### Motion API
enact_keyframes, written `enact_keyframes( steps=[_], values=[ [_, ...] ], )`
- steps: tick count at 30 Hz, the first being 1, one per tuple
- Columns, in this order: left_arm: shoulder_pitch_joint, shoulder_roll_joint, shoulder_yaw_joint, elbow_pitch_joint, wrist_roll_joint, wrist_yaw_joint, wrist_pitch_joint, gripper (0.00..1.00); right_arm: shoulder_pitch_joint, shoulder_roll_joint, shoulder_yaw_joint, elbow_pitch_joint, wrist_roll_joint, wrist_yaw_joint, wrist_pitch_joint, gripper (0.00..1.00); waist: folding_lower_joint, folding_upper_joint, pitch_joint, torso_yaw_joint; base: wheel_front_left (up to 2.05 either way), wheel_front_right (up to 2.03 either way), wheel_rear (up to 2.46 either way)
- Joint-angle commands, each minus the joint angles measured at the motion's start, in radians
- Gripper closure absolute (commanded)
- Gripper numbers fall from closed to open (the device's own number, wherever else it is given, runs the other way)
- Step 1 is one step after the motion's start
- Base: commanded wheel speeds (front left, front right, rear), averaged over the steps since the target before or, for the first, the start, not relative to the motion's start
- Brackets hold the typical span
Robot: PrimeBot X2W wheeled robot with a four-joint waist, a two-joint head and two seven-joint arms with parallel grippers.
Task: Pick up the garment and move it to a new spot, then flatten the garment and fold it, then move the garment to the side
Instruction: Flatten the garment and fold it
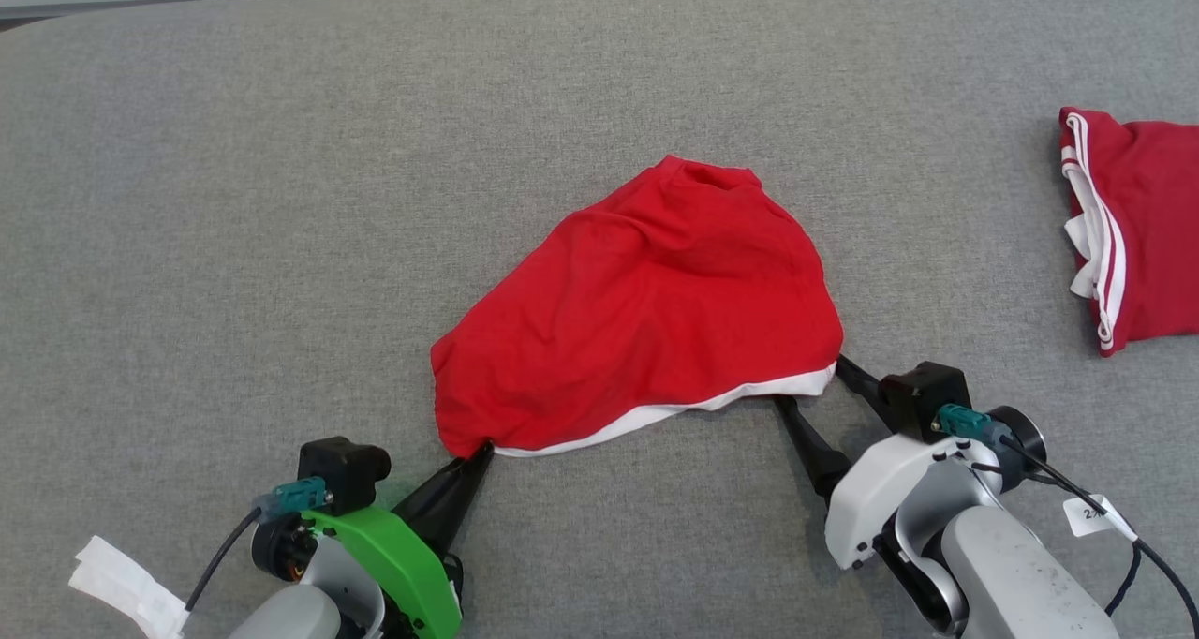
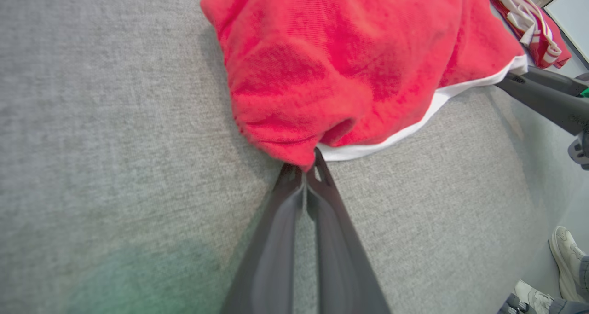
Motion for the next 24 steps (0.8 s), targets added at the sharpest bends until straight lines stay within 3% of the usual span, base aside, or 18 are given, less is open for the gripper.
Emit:
enact_keyframes(
  steps=[1,7,9,10,11,13,15,24],
  values=[
    [-0.013,0.008,-0.003,0.008,0.0,-0.003,-0.006,1.0,0.013,-0.002,0.002,-0.005,0.011,-0.001,0.002,0.0,0.0,0.0,-0.002,-0.003,0.0,0.0,0.0],
    [-0.022,0.012,-0.016,0.014,-0.007,-0.003,-0.017,1.0,0.024,-0.002,-0.004,-0.013,0.014,-0.001,0.004,0.0,0.0,0.0,-0.008,-0.005,0.0,0.0,0.0],
    [-0.024,0.013,-0.02,0.016,-0.009,-0.003,-0.019,1.0,0.022,0.0,0.0,-0.011,0.016,-0.001,0.003,0.14,0.0,0.0,-0.01,-0.005,0.0,0.0,0.0],
    [-0.025,0.014,-0.022,0.017,-0.012,-0.003,-0.019,1.0,0.018,0.001,0.002,-0.008,0.017,-0.001,0.003,0.25,0.0,0.0,-0.011,-0.004,0.0,0.0,0.0],
    [-0.026,0.015,-0.024,0.018,-0.014,-0.003,-0.019,1.0,0.012,0.001,0.005,-0.006,0.018,-0.001,0.0,0.51,0.0,0.0,-0.012,-0.003,0.0,0.0,0.0],
    [-0.028,0.016,-0.029,0.019,-0.018,-0.003,-0.02,1.0,0.0,0.0,0.009,0.001,0.022,-0.001,-0.006,0.69,0.0,0.0,-0.014,-0.001,0.0,0.0,0.0],
    [-0.03,0.016,-0.032,0.02,-0.022,-0.003,-0.022,1.0,-0.01,-0.001,0.021,0.008,0.029,-0.001,-0.017,1.0,0.0,0.0,-0.016,0.001,0.0,0.0,0.0],
    [-0.002,0.054,-0.02,-0.059,-0.049,-0.002,-0.045,1.0,0.0,-0.037,0.033,-0.023,0.097,-0.001,-0.058,1.0,0.0,0.0,-0.031,0.004,0.0,0.0,0.0]
  ],
)
